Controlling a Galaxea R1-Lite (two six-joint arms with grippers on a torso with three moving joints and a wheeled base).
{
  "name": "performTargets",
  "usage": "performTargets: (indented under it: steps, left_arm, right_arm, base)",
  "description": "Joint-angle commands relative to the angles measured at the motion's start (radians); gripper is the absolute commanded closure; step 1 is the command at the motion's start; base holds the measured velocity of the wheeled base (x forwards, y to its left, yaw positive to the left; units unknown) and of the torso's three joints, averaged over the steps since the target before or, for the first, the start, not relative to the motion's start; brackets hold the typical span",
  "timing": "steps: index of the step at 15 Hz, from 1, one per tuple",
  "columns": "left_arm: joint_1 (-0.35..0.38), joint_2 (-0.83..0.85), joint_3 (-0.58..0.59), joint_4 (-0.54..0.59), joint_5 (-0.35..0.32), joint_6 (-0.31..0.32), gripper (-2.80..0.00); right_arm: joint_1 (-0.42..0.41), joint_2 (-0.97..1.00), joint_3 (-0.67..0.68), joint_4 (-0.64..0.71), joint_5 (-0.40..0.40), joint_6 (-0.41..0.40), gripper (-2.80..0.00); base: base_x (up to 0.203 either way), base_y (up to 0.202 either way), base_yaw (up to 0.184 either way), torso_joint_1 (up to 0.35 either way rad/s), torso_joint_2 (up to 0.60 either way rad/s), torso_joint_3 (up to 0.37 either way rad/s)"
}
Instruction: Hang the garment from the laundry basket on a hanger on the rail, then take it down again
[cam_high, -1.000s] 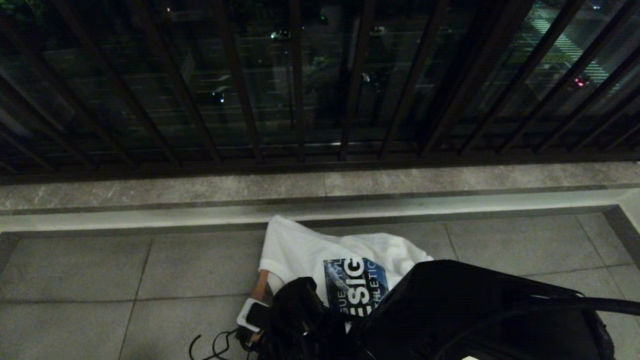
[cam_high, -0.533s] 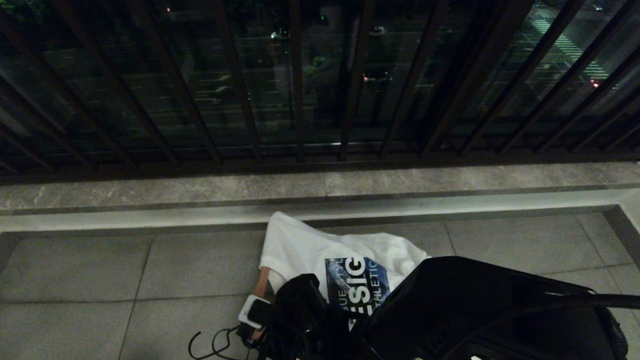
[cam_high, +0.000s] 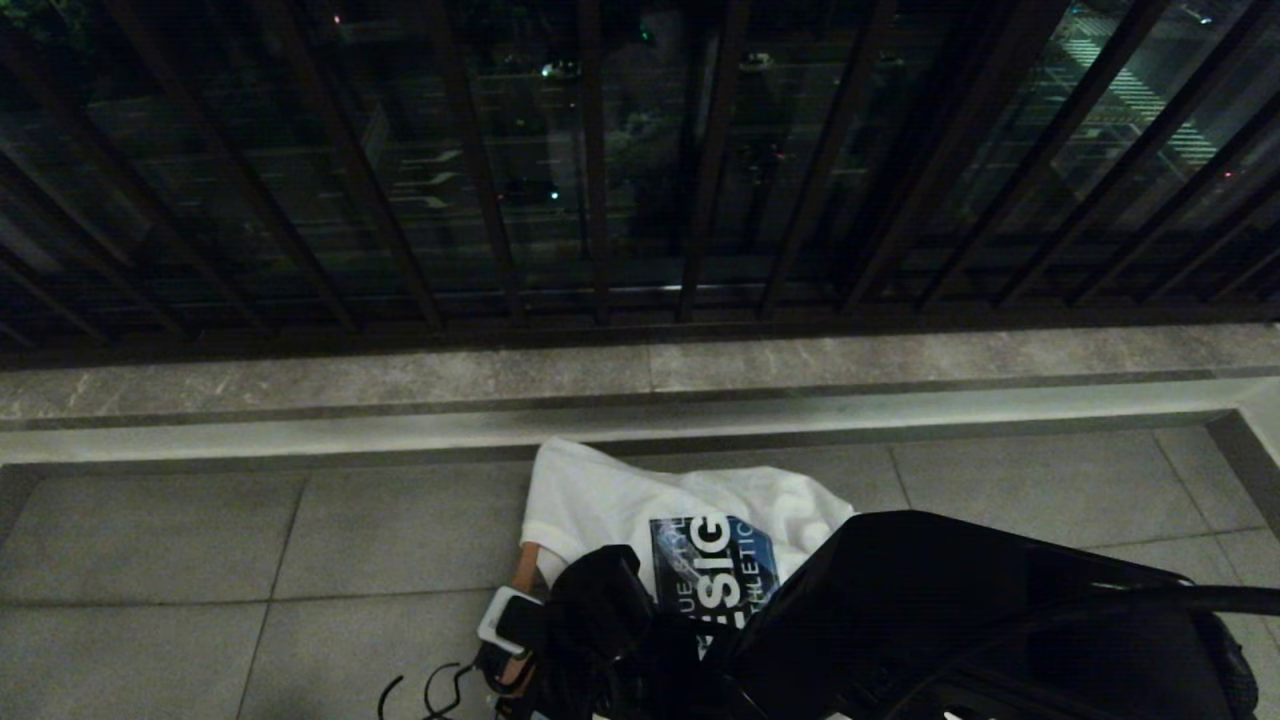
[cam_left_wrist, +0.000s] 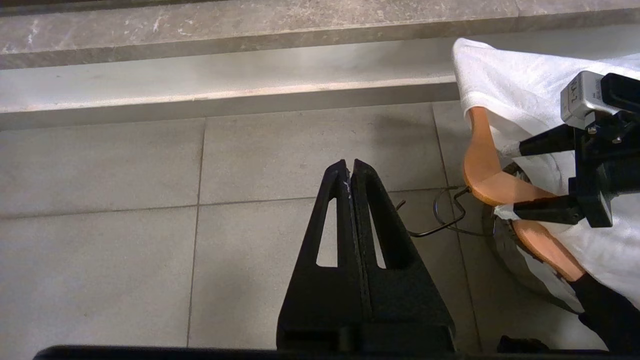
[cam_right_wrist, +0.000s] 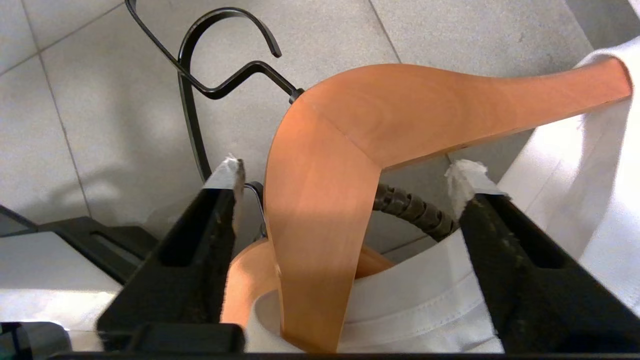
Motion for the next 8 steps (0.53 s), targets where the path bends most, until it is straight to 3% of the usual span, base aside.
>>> performTargets:
  steps: [1,8]
  left_arm:
    - [0.000,-0.002,0.002,-0.001,0.000,0.000,0.00]
    - [0.000,-0.002,0.002,-0.001,0.000,0.000,0.00]
  right_arm:
    - [0.000,0.008,-0.007,-0.003,0.001,-0.003,-2.80]
    - [-0.021,0.055,-0.064,0.012,-0.001,-0.009,-2.80]
  base:
    - [0.000,0.000,0.000,0.000,0.00,0.000]
    - [0.000,0.000,0.000,0.000,0.00,0.000]
